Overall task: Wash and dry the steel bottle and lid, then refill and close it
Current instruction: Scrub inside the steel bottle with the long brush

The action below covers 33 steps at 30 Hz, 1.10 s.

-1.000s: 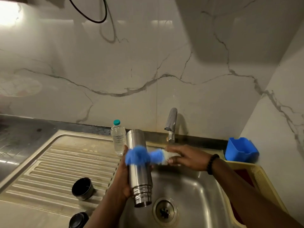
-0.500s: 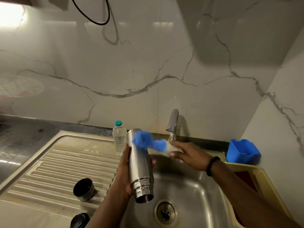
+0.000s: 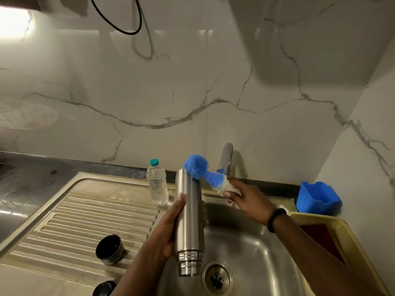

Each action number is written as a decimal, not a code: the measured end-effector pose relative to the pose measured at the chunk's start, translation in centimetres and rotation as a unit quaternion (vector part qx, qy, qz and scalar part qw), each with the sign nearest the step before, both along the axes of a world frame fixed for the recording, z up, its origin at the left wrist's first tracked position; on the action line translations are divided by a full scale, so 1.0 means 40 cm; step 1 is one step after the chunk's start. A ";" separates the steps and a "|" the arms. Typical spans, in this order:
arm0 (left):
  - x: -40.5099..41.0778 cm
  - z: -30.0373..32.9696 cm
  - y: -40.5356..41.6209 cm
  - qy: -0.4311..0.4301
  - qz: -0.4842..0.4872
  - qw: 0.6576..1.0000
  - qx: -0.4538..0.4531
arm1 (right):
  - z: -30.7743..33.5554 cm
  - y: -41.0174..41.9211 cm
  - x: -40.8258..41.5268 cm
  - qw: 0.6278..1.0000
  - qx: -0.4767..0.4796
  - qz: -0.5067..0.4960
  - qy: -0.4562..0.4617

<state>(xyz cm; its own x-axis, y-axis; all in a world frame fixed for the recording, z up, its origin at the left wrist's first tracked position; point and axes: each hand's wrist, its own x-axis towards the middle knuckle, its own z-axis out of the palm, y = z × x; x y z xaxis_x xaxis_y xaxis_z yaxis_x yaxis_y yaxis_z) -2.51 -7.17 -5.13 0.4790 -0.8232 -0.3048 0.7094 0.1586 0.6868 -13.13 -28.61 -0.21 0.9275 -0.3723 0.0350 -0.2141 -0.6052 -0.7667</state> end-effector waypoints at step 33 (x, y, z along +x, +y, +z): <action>-0.031 0.028 -0.034 -0.104 0.321 0.938 0.080 | 0.021 0.115 -0.070 0.968 0.214 -0.061 -0.116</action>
<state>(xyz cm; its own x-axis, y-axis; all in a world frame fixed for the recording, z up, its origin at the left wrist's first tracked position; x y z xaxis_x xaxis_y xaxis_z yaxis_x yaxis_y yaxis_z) -3.74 -8.52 -4.02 0.9231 -0.2958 -0.2458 0.3516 0.3902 0.8509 -15.93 -23.99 0.61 0.8612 -0.5053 0.0548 -0.0568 -0.2029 -0.9776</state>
